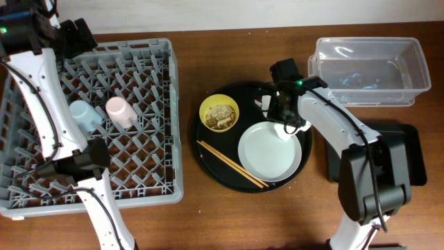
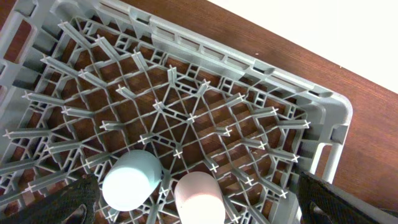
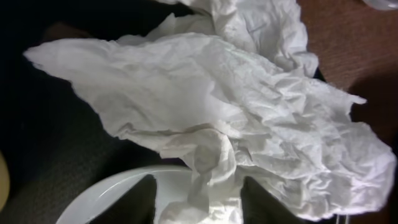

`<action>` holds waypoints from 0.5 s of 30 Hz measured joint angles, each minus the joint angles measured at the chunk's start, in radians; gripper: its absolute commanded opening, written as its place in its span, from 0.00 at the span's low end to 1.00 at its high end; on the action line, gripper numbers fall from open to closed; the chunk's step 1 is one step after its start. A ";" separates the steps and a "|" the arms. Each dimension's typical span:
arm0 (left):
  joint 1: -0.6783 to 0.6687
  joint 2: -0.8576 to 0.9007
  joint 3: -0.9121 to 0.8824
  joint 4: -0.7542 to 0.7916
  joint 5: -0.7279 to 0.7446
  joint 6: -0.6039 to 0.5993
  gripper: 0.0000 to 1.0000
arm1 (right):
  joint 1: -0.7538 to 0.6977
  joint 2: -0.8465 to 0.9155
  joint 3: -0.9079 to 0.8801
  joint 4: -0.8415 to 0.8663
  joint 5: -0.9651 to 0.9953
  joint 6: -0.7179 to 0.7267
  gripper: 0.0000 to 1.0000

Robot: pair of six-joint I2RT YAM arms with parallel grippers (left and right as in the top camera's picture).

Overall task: Sort waste into correct bins and load items into the dishwasher rack
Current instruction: 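Reach the right gripper to the crumpled white tissue and grasp it, then carry the tissue to the clear plastic bin and release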

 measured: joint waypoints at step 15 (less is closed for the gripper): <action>0.000 0.000 0.000 0.000 0.000 0.000 0.99 | -0.003 0.028 0.210 -0.235 0.000 -0.012 0.04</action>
